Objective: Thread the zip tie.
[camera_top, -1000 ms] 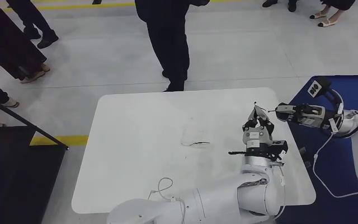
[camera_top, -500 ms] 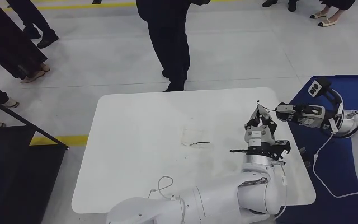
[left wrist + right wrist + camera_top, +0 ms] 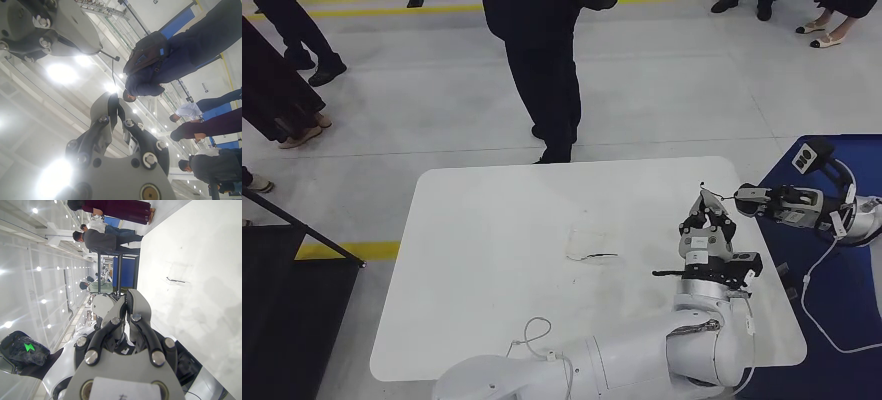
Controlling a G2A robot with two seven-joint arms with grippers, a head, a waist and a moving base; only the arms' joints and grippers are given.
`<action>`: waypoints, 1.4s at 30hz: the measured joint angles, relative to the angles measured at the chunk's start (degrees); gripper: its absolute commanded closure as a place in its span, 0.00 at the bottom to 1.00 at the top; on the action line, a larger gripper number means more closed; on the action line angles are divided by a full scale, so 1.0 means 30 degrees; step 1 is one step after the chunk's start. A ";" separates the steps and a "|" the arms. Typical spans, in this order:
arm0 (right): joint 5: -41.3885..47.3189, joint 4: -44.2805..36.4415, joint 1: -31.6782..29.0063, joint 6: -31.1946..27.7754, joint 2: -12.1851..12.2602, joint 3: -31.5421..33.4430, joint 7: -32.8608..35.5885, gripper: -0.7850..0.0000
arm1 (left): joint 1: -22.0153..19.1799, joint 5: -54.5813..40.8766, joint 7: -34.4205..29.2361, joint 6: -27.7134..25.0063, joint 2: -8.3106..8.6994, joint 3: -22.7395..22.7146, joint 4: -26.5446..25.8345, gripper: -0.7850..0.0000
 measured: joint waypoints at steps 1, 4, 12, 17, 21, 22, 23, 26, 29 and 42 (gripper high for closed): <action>0.0000 0.0000 0.0000 0.0000 0.0000 0.0000 0.0000 1.00 | 0.0036 0.0000 -0.0023 0.0000 0.0013 0.0000 -0.0001 1.00; 0.0000 0.0000 0.0000 0.0000 0.0000 0.0000 0.0000 1.00 | 0.0109 0.0000 0.0036 0.0022 0.0048 0.0000 0.0001 1.00; 0.0000 0.0000 0.0000 0.0000 0.0000 0.0000 0.0000 1.00 | -0.0063 0.0000 0.0837 0.0012 -0.0043 0.0000 0.0118 1.00; 0.0051 -0.0117 -0.0115 -0.0076 -0.0018 -0.0025 -0.0237 1.00 | -0.0197 0.0000 0.1419 -0.0052 -0.0159 0.0000 0.0325 1.00; 0.0278 -0.0505 -0.0547 -0.0218 -0.0013 0.0049 -0.0838 1.00 | -0.0286 0.0000 0.1824 -0.0141 -0.0278 0.0000 0.0558 1.00; 0.0310 -0.0543 -0.0596 -0.0218 -0.0003 0.0071 -0.0846 1.00 | -0.0297 0.0000 0.1898 -0.0159 -0.0304 0.0000 0.0602 1.00; 0.0332 -0.0570 -0.0632 -0.0216 0.0008 0.0087 -0.0849 1.00 | -0.0308 0.0000 0.1958 -0.0168 -0.0330 0.0000 0.0640 1.00; 0.0359 -0.0590 -0.0691 -0.0158 0.0043 0.0102 -0.0879 1.00 | -0.0334 0.0000 0.1950 -0.0171 -0.0403 0.0000 0.0761 1.00; 0.0377 -0.0520 -0.0650 0.0098 0.0079 0.0014 -0.0858 1.00 | -0.0310 0.0000 0.1769 -0.0170 -0.0465 0.0000 0.0864 0.47; 0.1126 0.2098 0.1642 0.4752 0.0215 -0.2088 0.1133 1.00 | 0.0790 -0.0162 0.1136 0.1718 -0.0379 -0.0496 0.0717 0.00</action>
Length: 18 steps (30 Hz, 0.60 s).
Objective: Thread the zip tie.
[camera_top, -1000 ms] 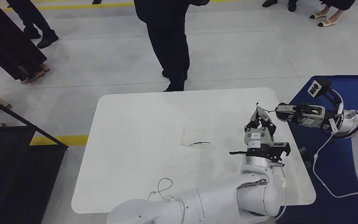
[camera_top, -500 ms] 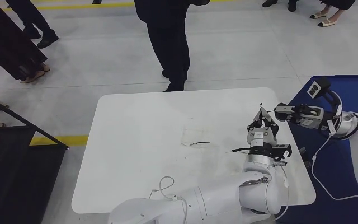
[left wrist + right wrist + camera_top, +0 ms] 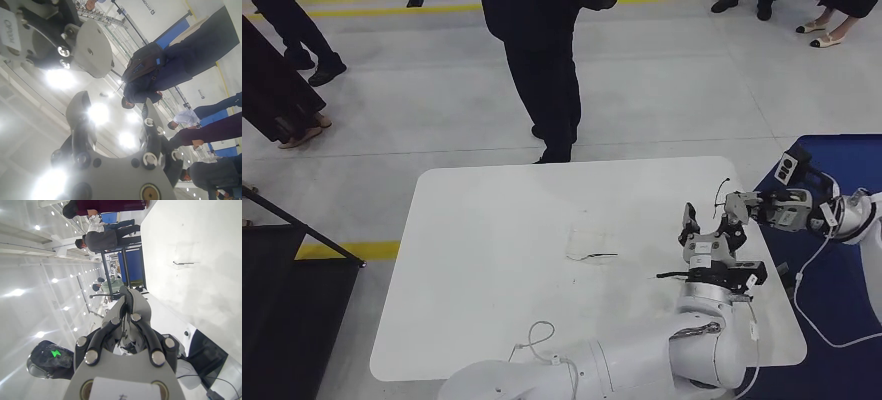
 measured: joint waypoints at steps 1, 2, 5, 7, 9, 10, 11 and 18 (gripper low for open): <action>0.0014 0.0235 0.0226 0.0265 0.0006 -0.0183 0.0043 1.00 | 0.0216 -0.0235 0.0081 0.0371 0.0066 -0.0437 -0.0164 0.00; 0.0014 0.0387 0.0369 0.0391 0.0008 -0.0304 0.0042 1.00 | 0.0387 -0.0473 0.0128 0.0638 0.0126 -0.0938 -0.0299 0.00; 0.0007 0.0439 0.0419 0.0399 0.0011 -0.0343 0.0014 1.00 | 0.0486 -0.0625 0.0136 0.0759 0.0165 -0.1333 -0.0377 0.00; 0.0005 0.0425 0.0407 0.0386 0.0011 -0.0331 0.0013 1.00 | 0.0470 -0.0602 0.0129 0.0734 0.0159 -0.1188 -0.0365 0.00; 0.0044 0.0368 0.0350 0.0339 0.0001 -0.0332 -0.0103 1.00 | 0.0468 -0.0599 0.0128 0.0731 0.0159 -0.1184 -0.0363 0.00; 0.0191 0.0322 0.0275 0.0364 -0.0011 -0.0333 -0.0308 1.00 | 0.0468 -0.0599 0.0128 0.0731 0.0159 -0.1189 -0.0363 0.00; 0.0443 0.0319 0.0227 0.0533 -0.0019 -0.0327 -0.0441 1.00 | 0.0492 -0.0622 0.0153 0.0754 0.0162 -0.1220 -0.0386 0.00; 0.1806 0.1160 0.0931 0.1152 0.0175 -0.0450 -0.0754 1.00 | 0.2518 -0.5899 0.4946 0.3261 0.0697 -0.5617 -0.4067 0.00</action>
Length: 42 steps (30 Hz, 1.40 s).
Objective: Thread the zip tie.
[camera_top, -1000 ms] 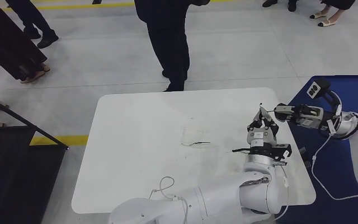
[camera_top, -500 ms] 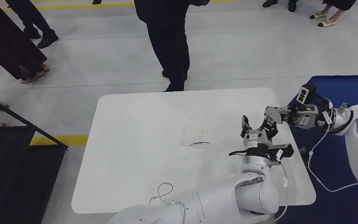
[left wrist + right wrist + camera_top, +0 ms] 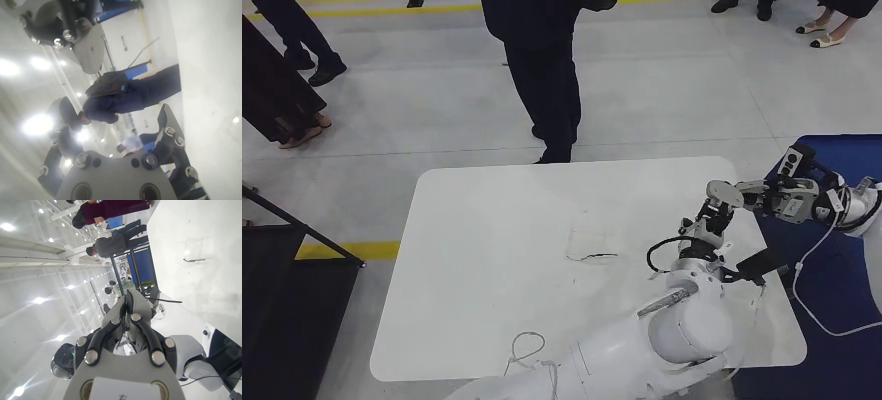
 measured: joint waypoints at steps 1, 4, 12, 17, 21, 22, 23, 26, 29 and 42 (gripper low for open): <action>0.0273 0.0129 0.0058 0.0053 0.0030 -0.0114 -0.0053 1.00 | 0.0443 -0.0949 0.0827 0.0430 0.0109 -0.0683 -0.0561 0.00; 0.1122 0.0447 0.0263 0.0202 0.0189 -0.0571 -0.0199 1.00 | 0.2015 -0.4752 0.3825 0.1604 0.0486 -0.3200 -0.2232 0.00; 0.1322 0.0266 0.0136 0.0103 0.0195 -0.0614 -0.0314 1.00 | 0.2372 -0.6007 0.4691 0.1784 0.0561 -0.3828 -0.2520 0.00; 0.3383 -0.0290 -0.0523 0.0570 0.0311 -0.0844 -0.0564 1.00 | 0.3040 -0.9259 0.6354 0.1321 0.0717 -0.5568 -0.2874 0.00; 0.5390 -0.0316 -0.0566 0.1413 0.0602 -0.1232 -0.1421 1.00 | 0.2909 -1.9140 0.7370 0.1668 0.0769 -0.7034 -0.2176 0.00; 0.5866 -0.0301 -0.0555 0.1614 0.0669 -0.1344 -0.1621 1.00 | 0.2891 -2.1340 0.7616 0.1566 0.0791 -0.7262 -0.1955 0.00; 0.6237 -0.0306 -0.0528 0.1793 0.0746 -0.1445 -0.1797 1.00 | 0.2876 -2.3378 0.7775 0.1439 0.0812 -0.7500 -0.1701 0.00; 0.6482 -0.0314 -0.0476 0.1952 0.0836 -0.1515 -0.1946 1.00 | 0.2865 -2.8134 0.7825 0.1342 0.0831 -0.7706 -0.1451 0.00; 0.6446 -0.0314 -0.0478 0.1933 0.0829 -0.1503 -0.1928 1.00 | 0.2866 -2.8920 0.7809 0.1355 0.0829 -0.7678 -0.1481 0.00; 0.7325 -0.1615 -0.1555 0.1920 0.0770 -0.1145 -0.3075 1.00 | 0.2133 -2.9435 0.8182 0.2648 0.0853 -0.7680 0.0143 0.67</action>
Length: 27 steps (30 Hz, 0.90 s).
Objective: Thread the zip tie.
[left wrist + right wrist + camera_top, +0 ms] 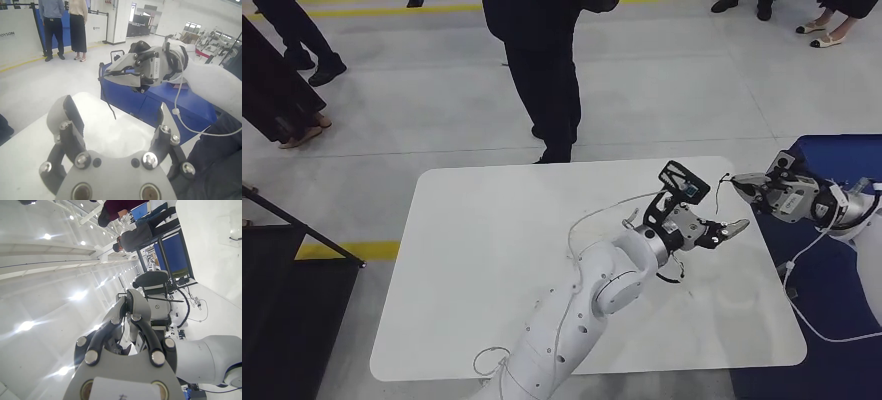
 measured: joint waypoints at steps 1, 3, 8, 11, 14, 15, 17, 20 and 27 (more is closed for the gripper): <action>0.0008 -0.0064 -0.0071 0.0019 0.0006 0.0043 -0.0010 1.00 | -0.0090 -0.0059 0.0017 0.0074 -0.0006 0.0018 0.0130 0.76; 0.0055 -0.0177 -0.0215 0.0031 0.0017 0.0146 -0.0069 1.00 | -0.0248 -0.0110 0.0054 0.0206 -0.0025 0.0082 0.0391 0.80; 0.0145 -0.0344 -0.0427 0.0026 0.0027 0.0320 -0.0210 1.00 | -0.0447 -0.0349 0.0209 0.0293 -0.0043 0.0173 0.0721 0.85; 0.0223 -0.0374 -0.0510 -0.0006 0.0029 0.0424 -0.0299 1.00 | -0.0438 -0.0446 0.0209 0.0311 -0.0020 0.0189 0.0763 0.87; 0.0261 -0.0421 -0.0565 -0.0007 0.0031 0.0505 -0.0369 1.00 | -0.0370 -0.0515 0.0164 0.0295 0.0022 0.0181 0.0691 0.84; 0.0288 -0.0437 -0.0586 -0.0017 0.0030 0.0526 -0.0391 1.00 | -0.0318 -0.0618 0.0164 0.0271 0.0036 0.0173 0.0656 0.84; 0.0293 -0.0458 -0.0609 -0.0013 0.0027 0.0541 -0.0449 1.00 | -0.0266 -0.0688 0.0158 0.0229 0.0060 0.0171 0.0601 0.81; 0.0321 -0.0512 -0.0629 0.0000 0.0015 0.0539 -0.0551 1.00 | -0.0212 -0.0678 0.0150 0.0216 0.0103 0.0183 0.0522 0.84; 0.0344 -0.0653 -0.0696 0.0015 0.0006 0.0569 -0.0523 1.00 | -0.0173 -0.0767 0.0194 0.0261 0.0176 0.0223 0.0470 1.00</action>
